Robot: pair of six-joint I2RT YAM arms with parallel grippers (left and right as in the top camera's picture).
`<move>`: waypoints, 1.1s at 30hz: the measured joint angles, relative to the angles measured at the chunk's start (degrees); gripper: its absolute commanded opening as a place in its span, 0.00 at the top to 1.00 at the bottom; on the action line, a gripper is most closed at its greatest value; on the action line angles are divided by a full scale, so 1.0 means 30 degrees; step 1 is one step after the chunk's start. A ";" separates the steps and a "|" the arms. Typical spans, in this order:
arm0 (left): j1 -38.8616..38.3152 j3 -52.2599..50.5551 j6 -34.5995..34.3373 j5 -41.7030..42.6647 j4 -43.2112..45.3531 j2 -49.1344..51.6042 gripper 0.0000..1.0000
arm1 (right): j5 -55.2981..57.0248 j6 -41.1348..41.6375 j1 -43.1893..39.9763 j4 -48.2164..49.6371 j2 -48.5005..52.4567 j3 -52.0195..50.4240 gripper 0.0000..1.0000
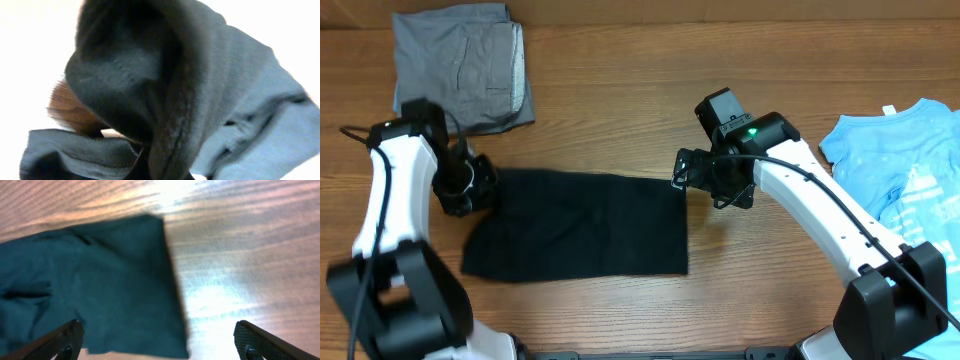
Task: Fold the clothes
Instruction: 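Lift the right gripper away and grasp the strip's left end with the left gripper, then fold the left end rightward over the middle with the left gripper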
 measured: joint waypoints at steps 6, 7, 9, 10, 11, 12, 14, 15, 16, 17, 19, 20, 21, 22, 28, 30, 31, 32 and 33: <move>-0.2652 0.0685 -0.1093 -0.0189 -0.0102 -0.3723 0.96 | -0.0284 0.0007 0.0000 0.1953 0.0867 -0.1377 0.00; -0.3133 0.0685 -0.1297 -0.0204 -0.0117 -0.4022 0.96 | -0.0386 0.0000 0.0000 0.2193 0.1107 -0.1566 0.00; -0.4240 0.0685 -0.1763 -0.0262 -0.0153 -0.4284 0.96 | -0.0597 -0.0007 0.0000 0.2535 0.1639 -0.1843 0.00; -0.4830 0.0685 -0.2018 -0.0313 -0.0131 -0.4299 0.96 | -0.0670 0.0000 0.0000 0.2652 0.1923 -0.1923 0.00; -0.5479 0.0685 -0.2273 -0.0328 -0.0015 -0.4284 0.96 | -0.0823 0.0007 0.0000 0.2805 0.2229 -0.1996 0.00; -0.6171 0.0678 -0.2550 -0.0372 0.0189 -0.4248 0.96 | -0.0954 -0.0007 0.0000 0.2929 0.2433 -0.2011 0.00; -0.7898 0.0685 -0.3220 -0.0481 0.0838 -0.4248 0.96 | -0.1472 -0.0146 0.0000 0.3264 0.2914 -0.2018 0.00; -0.8284 0.0685 -0.3373 -0.0459 0.1027 -0.4248 0.96 | -0.1625 -0.0168 0.0000 0.3373 0.3016 -0.2018 0.00; -0.9027 0.0685 -0.3650 -0.0466 0.1392 -0.4240 0.96 | -0.1821 -0.0219 0.0000 0.3483 0.3169 -0.2018 0.00; -0.9712 0.0685 -0.3934 -0.0474 0.1800 -0.4226 0.96 | -0.2033 -0.0248 0.0000 0.3548 0.3330 -0.2018 0.00; -1.0972 0.0678 -0.4481 -0.0619 0.2477 -0.4167 0.96 | -0.2251 -0.0291 0.0000 0.3570 0.3548 -0.2018 0.00; -1.1511 0.0685 -0.4714 -0.0699 0.2776 -0.4116 0.96 | -0.2375 -0.0313 0.0000 0.3585 0.3621 -0.2018 0.00; -1.2014 0.0685 -0.4976 -0.0787 0.3024 -0.4029 0.96 | -0.2463 -0.0350 0.0000 0.3570 0.3672 -0.2025 0.00; -1.2488 0.0685 -0.5187 -0.0831 0.3293 -0.3891 0.96 | -0.2535 -0.0357 0.0000 0.3577 0.3701 -0.2025 0.00; -1.4659 0.0685 -0.6309 -0.1035 0.4386 -0.2040 0.91 | -0.2769 -0.0423 -0.0029 0.3519 0.3723 -0.2018 0.00; -1.5059 0.0685 -0.6513 -0.1020 0.4641 -0.1239 0.92 | -0.2834 -0.0444 -0.0197 0.3213 0.3723 -0.2011 0.00; -1.5212 0.0685 -0.6564 -0.1027 0.4750 -0.0845 0.93 | -0.2863 -0.0503 -0.0342 0.2951 0.3723 -0.1989 0.00; -1.5351 0.0678 -0.6608 -0.1005 0.4779 -0.0474 0.93 | -0.2929 -0.0648 -0.0612 0.2521 0.3730 -0.1909 0.00; -1.5453 0.0678 -0.6630 -0.0954 0.4809 -0.0153 0.92 | -0.2943 -0.0794 -0.0882 0.2135 0.3745 -0.1792 0.00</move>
